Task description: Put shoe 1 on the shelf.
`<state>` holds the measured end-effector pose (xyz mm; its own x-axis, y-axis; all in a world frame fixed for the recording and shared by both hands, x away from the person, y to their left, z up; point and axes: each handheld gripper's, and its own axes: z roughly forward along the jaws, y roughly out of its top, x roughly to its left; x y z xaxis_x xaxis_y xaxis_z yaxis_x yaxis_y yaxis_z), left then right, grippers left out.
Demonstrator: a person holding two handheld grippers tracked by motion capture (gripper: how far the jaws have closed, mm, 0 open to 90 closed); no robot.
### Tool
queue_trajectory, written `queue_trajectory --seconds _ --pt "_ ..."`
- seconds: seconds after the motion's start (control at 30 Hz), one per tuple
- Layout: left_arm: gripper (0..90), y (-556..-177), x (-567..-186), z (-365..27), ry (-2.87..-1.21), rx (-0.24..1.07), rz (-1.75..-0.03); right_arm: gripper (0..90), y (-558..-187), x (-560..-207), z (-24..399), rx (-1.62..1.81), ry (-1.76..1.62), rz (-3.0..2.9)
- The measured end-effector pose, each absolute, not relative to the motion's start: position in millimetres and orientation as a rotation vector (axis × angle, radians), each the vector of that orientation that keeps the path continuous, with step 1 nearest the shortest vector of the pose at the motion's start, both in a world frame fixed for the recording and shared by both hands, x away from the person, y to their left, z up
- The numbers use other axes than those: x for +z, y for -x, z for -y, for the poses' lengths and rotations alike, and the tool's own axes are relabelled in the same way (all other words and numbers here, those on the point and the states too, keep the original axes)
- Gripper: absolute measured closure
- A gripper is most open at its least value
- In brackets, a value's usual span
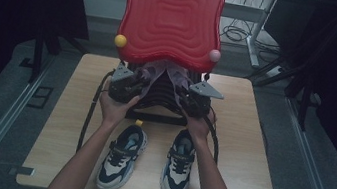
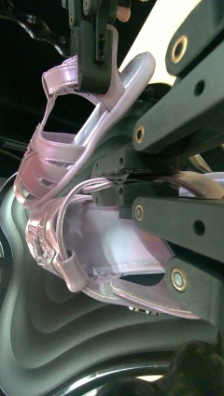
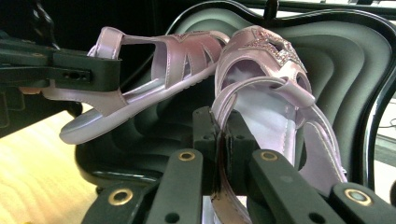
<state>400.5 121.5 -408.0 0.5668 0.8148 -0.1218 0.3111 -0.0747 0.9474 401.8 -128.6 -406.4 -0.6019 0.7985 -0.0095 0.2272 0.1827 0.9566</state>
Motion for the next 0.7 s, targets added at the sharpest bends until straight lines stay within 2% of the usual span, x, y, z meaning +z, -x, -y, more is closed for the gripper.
queue_trajectory --seconds 0.4,0.7 --pt "86.7 -407.7 -413.3 -114.2 -1.636 0.624 -0.940 86.0 -412.8 -412.5 119.4 1.382 -0.929 -1.901" --pt "84.9 -411.2 -419.2 -108.0 -1.672 0.621 -0.916 84.8 -418.8 -422.5 113.7 1.319 -0.908 -1.924"
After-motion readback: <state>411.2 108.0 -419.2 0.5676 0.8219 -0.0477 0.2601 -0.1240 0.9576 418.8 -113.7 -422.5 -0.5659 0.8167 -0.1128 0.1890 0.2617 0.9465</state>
